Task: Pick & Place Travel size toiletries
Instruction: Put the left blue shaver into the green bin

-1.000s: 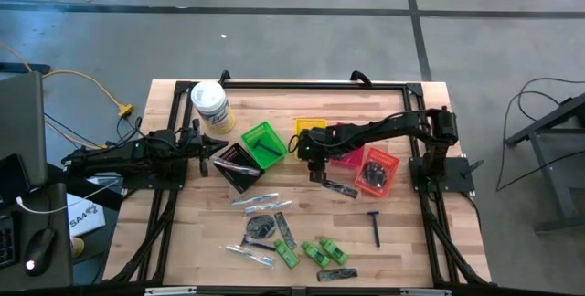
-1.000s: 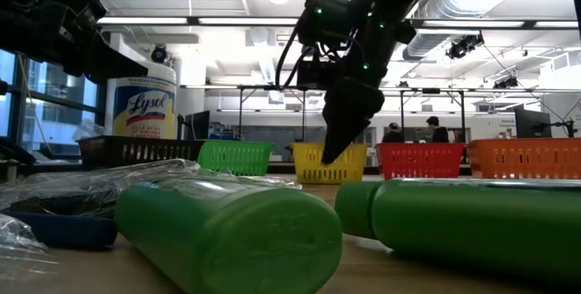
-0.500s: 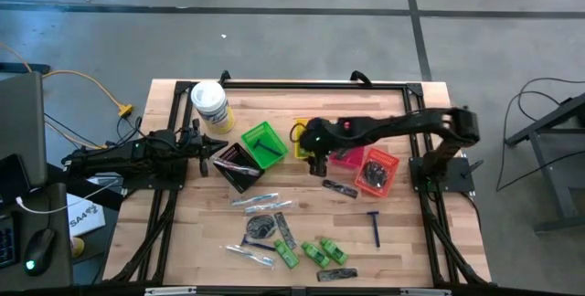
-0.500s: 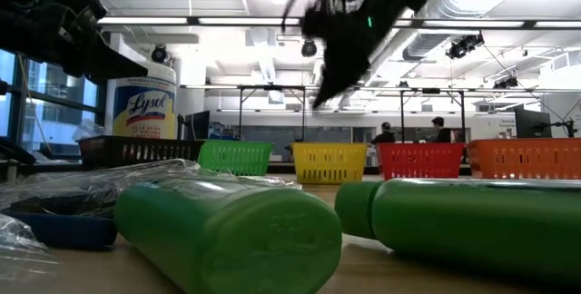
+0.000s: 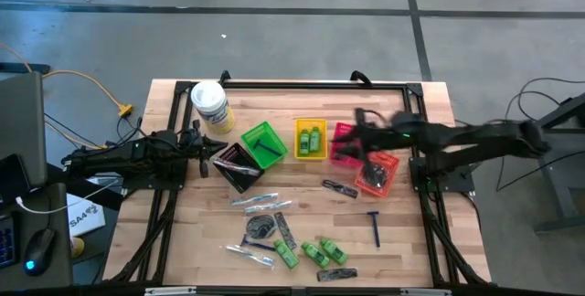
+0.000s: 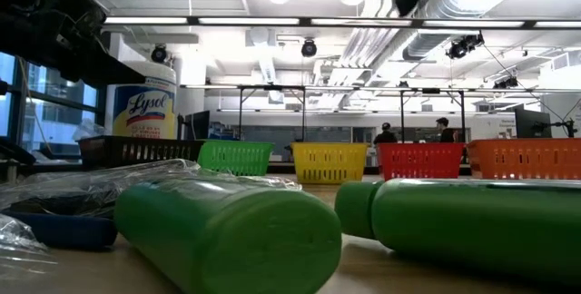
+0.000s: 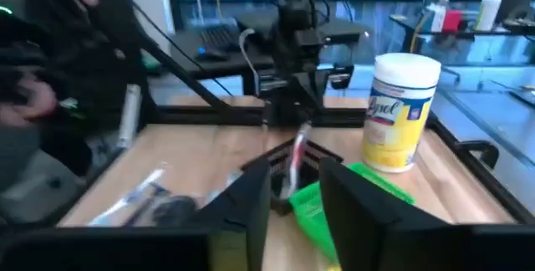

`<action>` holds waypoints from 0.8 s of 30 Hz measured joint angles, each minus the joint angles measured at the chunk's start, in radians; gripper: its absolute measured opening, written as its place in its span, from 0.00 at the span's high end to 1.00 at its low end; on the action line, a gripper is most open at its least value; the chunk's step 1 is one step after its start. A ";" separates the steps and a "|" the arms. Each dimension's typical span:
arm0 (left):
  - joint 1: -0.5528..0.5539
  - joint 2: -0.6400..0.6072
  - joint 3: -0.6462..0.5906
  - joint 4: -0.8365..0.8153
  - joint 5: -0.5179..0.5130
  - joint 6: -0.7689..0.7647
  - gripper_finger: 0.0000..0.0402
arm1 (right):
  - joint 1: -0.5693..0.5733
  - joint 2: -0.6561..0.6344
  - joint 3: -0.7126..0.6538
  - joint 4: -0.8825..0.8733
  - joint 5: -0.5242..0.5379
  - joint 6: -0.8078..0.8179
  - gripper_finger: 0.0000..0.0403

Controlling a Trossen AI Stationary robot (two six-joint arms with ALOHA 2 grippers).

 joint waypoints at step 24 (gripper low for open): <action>0.000 0.000 0.000 0.098 -0.008 0.036 1.00 | 0.181 -0.911 -0.484 -0.226 0.207 0.049 0.98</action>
